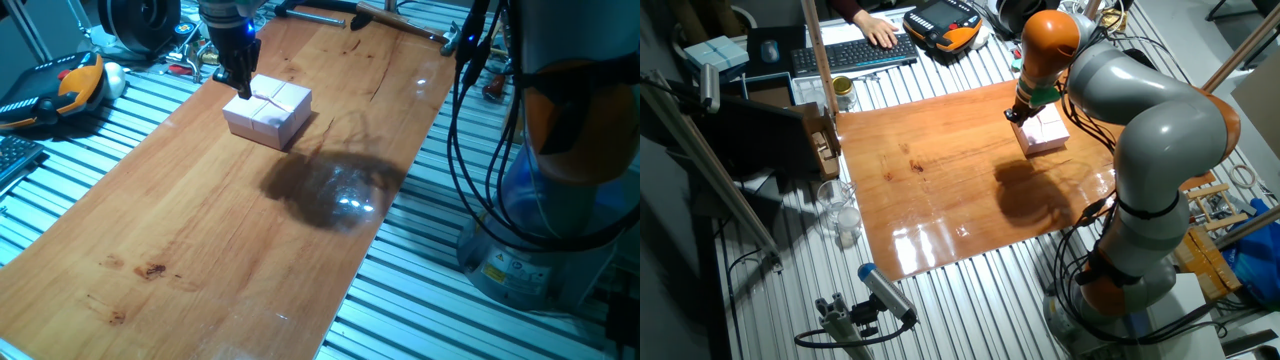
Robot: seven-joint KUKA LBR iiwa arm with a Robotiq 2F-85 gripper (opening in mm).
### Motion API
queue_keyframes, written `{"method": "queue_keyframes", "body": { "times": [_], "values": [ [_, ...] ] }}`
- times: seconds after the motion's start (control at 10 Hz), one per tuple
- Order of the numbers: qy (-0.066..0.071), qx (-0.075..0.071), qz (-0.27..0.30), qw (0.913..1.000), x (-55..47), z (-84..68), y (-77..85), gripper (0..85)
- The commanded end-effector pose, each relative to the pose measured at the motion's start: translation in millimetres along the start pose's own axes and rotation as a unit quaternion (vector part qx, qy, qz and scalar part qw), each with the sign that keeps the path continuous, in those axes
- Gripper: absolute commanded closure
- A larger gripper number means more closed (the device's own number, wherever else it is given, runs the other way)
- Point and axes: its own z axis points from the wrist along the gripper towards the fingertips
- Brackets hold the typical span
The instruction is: Slide the outer casing onto the gift box
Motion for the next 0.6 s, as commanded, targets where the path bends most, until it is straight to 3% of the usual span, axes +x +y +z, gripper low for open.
{"method": "queue_keyframes", "body": {
  "times": [0.0, 0.5],
  "values": [
    [0.0, 0.001, 0.0, 1.0, 0.0, 0.0, 0.0, 85.0],
    [0.001, -0.001, 0.0, 1.0, -0.8, 0.9, 0.3, 85.0]
  ]
}}
